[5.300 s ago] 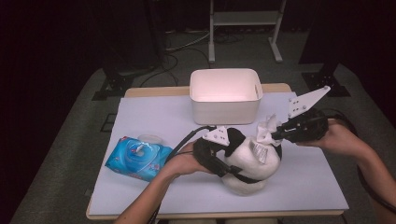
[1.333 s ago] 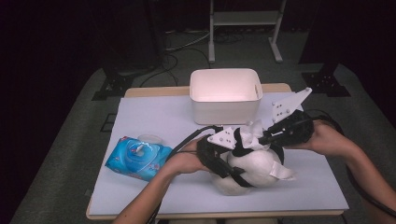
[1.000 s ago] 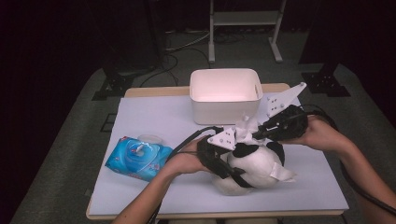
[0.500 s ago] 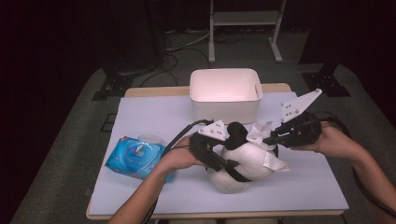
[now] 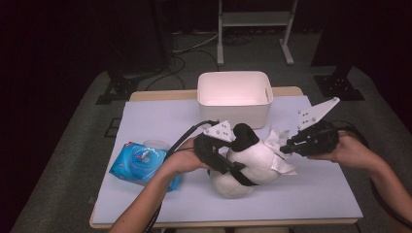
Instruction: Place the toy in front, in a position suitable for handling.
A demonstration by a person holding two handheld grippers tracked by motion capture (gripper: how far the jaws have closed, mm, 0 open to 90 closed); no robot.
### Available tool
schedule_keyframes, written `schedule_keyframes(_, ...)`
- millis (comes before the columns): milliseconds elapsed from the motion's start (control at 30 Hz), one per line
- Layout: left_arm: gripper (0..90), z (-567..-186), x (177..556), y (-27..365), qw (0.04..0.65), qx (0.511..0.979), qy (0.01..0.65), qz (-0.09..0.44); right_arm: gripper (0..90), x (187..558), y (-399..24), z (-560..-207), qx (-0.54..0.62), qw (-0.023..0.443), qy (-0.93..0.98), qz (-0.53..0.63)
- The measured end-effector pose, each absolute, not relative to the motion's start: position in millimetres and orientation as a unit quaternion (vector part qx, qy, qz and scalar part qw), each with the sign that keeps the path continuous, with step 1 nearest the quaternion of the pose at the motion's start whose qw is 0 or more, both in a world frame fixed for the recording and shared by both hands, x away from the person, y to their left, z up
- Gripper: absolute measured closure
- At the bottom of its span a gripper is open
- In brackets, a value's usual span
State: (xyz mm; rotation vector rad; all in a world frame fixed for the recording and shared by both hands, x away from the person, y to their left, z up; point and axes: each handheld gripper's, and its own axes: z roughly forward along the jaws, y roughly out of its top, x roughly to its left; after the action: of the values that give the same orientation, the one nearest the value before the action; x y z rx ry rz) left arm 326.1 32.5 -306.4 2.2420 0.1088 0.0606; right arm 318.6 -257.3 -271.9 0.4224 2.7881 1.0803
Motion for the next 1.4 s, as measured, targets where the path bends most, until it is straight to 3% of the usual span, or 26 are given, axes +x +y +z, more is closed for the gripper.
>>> schedule_keyframes(333, 33.0, -308, 329, 15, 0.416, 0.908, 0.039, 0.021, 81.1, 315, -240, -255, 0.114, 0.073, 0.923, 0.361)
schedule_keyframes(733, 21.8, -325, 331, 5, 0.412, 0.910, 0.044, -0.002, 81.1, 317, -264, -286, 0.147, 0.052, 0.925, 0.345)
schedule_keyframes(1233, 11.8, -358, 349, 21, 0.381, 0.920, 0.090, -0.024, 81.1, 316, -288, -311, 0.177, 0.052, 0.924, 0.334)
schedule_keyframes(1333, 13.1, -363, 351, 21, 0.383, 0.918, 0.095, -0.032, 81.1, 317, -289, -313, 0.176, 0.053, 0.927, 0.327)
schedule_keyframes(1400, 22.0, -364, 349, 20, 0.390, 0.916, 0.089, -0.030, 80.8, 317, -291, -312, 0.178, 0.052, 0.929, 0.320)
